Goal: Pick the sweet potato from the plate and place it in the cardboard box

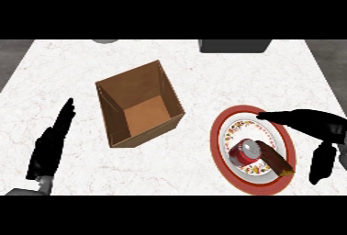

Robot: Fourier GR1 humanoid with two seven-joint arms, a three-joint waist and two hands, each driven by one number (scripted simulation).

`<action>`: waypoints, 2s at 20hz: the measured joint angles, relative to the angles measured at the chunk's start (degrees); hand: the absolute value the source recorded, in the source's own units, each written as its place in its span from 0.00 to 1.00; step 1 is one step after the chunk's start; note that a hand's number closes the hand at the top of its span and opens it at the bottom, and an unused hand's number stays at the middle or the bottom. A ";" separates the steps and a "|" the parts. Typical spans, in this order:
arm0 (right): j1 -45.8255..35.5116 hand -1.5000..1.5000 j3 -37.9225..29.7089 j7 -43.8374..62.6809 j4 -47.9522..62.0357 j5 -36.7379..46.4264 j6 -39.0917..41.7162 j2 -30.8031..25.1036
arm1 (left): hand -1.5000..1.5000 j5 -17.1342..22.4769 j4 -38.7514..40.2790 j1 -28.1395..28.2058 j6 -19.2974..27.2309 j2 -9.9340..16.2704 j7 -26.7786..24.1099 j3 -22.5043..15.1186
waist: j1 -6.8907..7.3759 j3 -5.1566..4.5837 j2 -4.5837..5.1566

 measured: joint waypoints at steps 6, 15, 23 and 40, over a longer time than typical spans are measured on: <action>3.48 0.00 -2.25 1.98 -1.80 6.00 0.47 3.38 | 0.50 -2.02 0.02 0.56 -1.64 -2.03 -0.07 1.70 | -0.05 0.02 0.04; 7.32 0.00 -4.67 -0.20 -0.18 15.25 0.05 7.43 | 0.50 -4.39 1.00 -0.32 -4.85 -4.33 0.13 4.95 | -0.05 0.02 0.08; 8.72 0.00 -7.60 -2.40 0.73 21.62 0.44 11.83 | 0.50 -7.18 0.45 0.64 -7.14 -6.79 0.18 7.26 | 0.01 0.02 0.08; 8.86 0.00 -11.27 -6.99 5.41 31.91 0.61 18.69 | 0.50 -11.68 -0.76 0.98 -10.63 -10.88 0.50 11.43 | 0.03 0.03 0.09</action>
